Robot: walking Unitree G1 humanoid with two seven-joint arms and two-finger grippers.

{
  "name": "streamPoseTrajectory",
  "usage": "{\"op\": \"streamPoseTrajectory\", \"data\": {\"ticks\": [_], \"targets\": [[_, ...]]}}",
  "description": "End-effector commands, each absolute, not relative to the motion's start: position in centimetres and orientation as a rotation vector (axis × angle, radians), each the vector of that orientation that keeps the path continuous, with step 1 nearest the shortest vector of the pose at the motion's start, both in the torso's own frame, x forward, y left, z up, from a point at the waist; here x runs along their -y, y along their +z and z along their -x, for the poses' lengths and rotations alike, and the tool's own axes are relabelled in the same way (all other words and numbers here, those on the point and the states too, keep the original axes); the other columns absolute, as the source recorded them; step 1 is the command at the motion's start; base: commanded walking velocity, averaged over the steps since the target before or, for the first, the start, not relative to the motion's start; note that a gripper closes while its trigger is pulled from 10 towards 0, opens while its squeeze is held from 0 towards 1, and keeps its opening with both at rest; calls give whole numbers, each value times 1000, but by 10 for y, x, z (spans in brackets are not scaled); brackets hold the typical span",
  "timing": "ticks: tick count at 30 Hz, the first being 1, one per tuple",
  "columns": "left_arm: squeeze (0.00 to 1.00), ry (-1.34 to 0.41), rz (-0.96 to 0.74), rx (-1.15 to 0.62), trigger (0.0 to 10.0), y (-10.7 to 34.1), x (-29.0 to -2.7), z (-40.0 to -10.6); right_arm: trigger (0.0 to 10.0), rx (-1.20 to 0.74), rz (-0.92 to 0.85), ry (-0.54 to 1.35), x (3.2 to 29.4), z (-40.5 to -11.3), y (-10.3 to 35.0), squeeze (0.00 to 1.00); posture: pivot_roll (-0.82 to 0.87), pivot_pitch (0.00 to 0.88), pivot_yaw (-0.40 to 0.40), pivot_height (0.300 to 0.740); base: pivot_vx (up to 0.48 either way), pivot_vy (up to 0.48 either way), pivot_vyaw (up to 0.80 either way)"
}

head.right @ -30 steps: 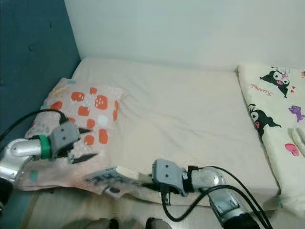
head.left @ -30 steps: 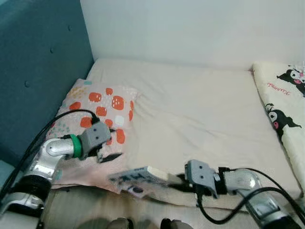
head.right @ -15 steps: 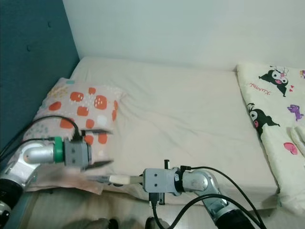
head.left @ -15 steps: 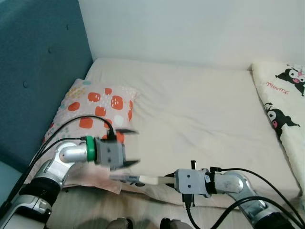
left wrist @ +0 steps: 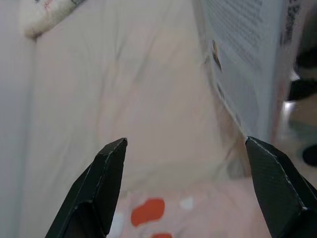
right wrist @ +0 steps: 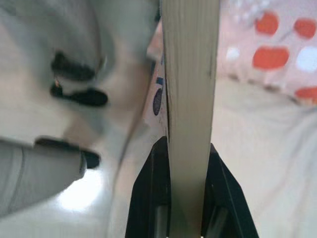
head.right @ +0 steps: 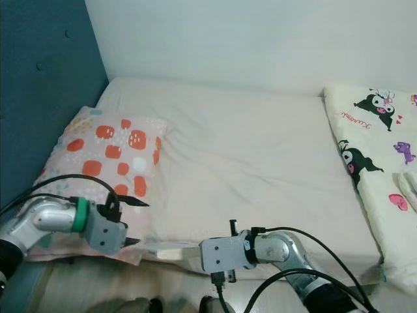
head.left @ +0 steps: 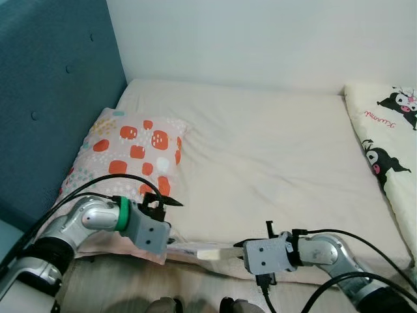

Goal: Clean up the room

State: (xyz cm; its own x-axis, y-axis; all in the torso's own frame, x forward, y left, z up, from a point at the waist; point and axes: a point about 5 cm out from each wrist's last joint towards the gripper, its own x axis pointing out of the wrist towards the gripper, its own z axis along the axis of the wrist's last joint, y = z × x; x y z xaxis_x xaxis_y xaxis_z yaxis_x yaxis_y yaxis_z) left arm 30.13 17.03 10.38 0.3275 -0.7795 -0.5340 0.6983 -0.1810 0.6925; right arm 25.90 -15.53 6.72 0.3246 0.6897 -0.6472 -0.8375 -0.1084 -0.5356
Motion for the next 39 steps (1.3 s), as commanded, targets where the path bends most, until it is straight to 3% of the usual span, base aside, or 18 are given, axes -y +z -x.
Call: {"op": "streamPoseTrajectory", "data": {"ticks": [1,7,8,10,17,21,34,38,39], "targets": [[0,-1281,-1156,28,10000,99,-177,-304,10000,-180,1188,1208,163,-269,67,0,-4,91,33,740,0,0,0],[0,-1157,-1112,18,10000,102,-182,-314,10000,-90,1259,1015,166,-289,78,0,-4,87,34,740,0,0,0],[0,-1087,-1024,52,10000,106,-178,-318,10000,66,1267,889,158,-299,92,0,-2,85,34,740,0,0,0],[0,-1067,-978,71,10000,108,-176,-319,10000,132,1252,849,154,-302,98,0,-1,84,34,740,0,0,0],[0,-1037,-880,131,10000,109,-164,-321,10000,293,1028,897,132,-291,106,0,2,80,31,740,0,0,0],[0,-1043,-863,209,10000,115,-156,-320,10000,346,989,957,122,-282,101,0,1,77,32,740,0,0,0],[0,-1108,-979,417,10000,133,-138,-317,10000,366,974,973,120,-282,99,0,3,85,33,740,0,0,0],[0,-1197,-1030,406,10000,123,-132,-309,10000,370,967,973,120,-284,100,0,3,89,33,740,0,0,0],[0,-1291,-1089,374,10000,111,-129,-301,10000,376,960,968,119,-285,102,0,2,91,33,740,0,0,0]]}}
